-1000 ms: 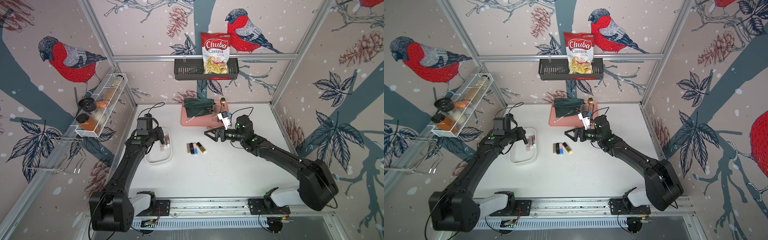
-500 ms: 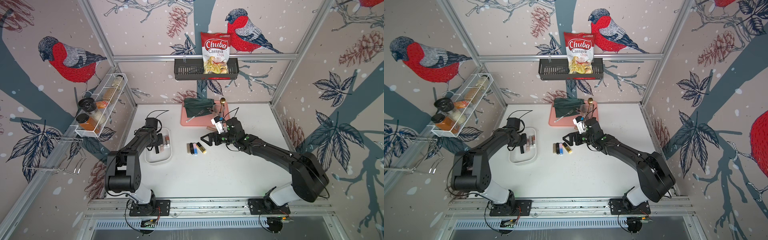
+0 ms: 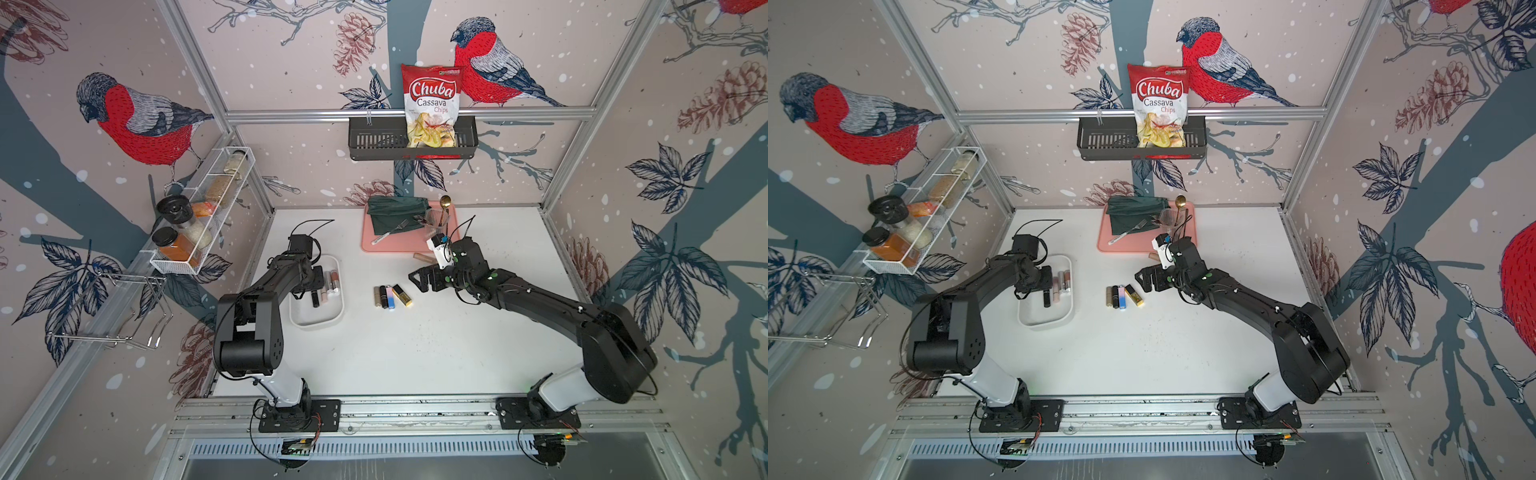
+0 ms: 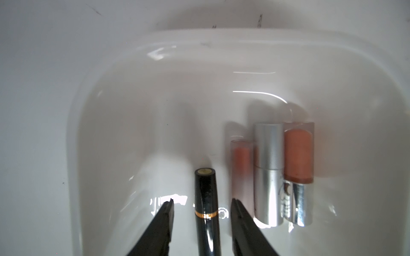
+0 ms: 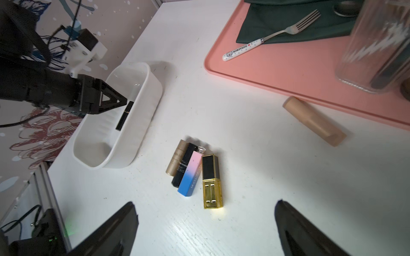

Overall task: Put the lipstick into the storage box
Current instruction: Place the lipstick in the storage box.

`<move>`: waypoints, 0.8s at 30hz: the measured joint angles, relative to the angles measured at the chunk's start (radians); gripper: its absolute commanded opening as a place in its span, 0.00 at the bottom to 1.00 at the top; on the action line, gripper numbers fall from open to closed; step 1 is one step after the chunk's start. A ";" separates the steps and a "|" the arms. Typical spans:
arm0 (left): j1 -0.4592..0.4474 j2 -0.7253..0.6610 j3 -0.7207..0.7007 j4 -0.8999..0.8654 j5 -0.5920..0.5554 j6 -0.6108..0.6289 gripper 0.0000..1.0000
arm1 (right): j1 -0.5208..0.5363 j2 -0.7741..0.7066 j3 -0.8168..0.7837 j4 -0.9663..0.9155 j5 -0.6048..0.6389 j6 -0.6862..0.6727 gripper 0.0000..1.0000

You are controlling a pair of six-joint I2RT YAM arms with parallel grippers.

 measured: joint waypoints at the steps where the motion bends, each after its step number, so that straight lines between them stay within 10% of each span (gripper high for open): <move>1: 0.000 -0.016 -0.005 0.007 0.011 0.000 0.49 | -0.010 -0.002 -0.008 0.000 0.016 -0.018 1.00; 9: 0.000 -0.319 -0.119 0.145 0.256 0.000 0.53 | -0.190 0.143 0.122 -0.055 0.056 -0.105 1.00; 24: -0.137 -0.599 -0.332 0.265 0.711 -0.004 0.59 | -0.201 0.454 0.319 -0.157 0.135 -0.193 1.00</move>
